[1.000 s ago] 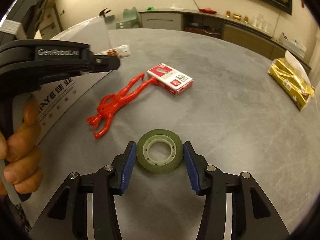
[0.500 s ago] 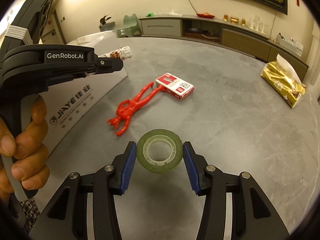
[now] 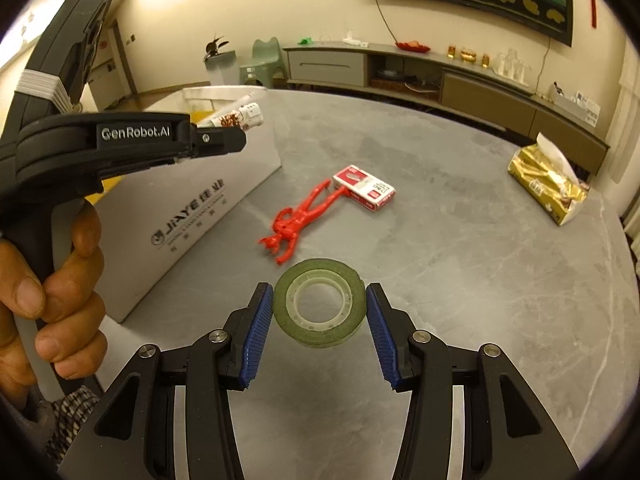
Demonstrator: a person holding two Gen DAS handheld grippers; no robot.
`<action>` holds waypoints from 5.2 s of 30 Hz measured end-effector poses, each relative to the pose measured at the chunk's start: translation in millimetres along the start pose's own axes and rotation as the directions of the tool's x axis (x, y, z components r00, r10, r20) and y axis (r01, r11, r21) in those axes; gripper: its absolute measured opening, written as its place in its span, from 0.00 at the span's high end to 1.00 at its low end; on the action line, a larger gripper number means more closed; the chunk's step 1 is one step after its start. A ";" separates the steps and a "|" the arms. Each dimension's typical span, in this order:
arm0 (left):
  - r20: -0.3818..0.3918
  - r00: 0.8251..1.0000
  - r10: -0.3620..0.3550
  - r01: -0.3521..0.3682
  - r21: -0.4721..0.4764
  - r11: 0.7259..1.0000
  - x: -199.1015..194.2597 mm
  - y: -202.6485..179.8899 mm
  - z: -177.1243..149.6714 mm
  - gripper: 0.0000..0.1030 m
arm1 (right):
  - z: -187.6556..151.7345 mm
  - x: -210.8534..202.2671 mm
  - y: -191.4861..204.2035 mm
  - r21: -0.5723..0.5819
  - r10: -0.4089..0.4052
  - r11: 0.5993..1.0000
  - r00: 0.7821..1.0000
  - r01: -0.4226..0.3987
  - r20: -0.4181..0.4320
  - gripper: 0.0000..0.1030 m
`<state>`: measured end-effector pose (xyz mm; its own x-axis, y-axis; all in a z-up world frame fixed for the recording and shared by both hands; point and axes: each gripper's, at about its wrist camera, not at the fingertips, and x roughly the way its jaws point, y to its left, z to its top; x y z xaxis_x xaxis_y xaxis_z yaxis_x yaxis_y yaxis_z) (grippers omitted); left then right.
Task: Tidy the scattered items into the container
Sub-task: 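Carry the clear tube and green tape roll over the yellow-lined box with both tools, then open the right tool to drop the tape roll while the left tool drops the tube, then move both open tools to the red toy figure and staples box on the table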
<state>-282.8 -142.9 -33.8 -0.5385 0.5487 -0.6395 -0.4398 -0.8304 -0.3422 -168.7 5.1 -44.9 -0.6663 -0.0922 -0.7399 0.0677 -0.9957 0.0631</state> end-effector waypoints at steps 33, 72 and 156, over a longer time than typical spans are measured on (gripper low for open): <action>0.228 0.971 -0.076 0.102 -0.103 0.990 -144.8 41.6 -15.4 0.89 | 1.3 -103.4 97.9 -0.161 -0.016 0.986 0.995 0.031 0.094 0.51; 0.248 0.964 0.098 0.001 -0.372 0.928 -145.3 175.9 0.2 0.89 | 118.5 -21.6 168.8 -0.278 0.215 0.941 0.976 -0.194 0.044 0.51; 0.042 0.973 0.228 -0.220 -0.139 0.966 -97.7 119.4 -6.8 0.79 | 181.4 111.9 199.8 -0.265 0.211 0.928 0.955 -0.263 -0.208 0.49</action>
<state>-277.9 -296.4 -16.9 -0.6545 0.3488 -0.6708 -0.2066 -0.9360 -0.2851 -364.5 -205.6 6.4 -0.4674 -0.2968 -0.8327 0.4346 -0.8974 0.0760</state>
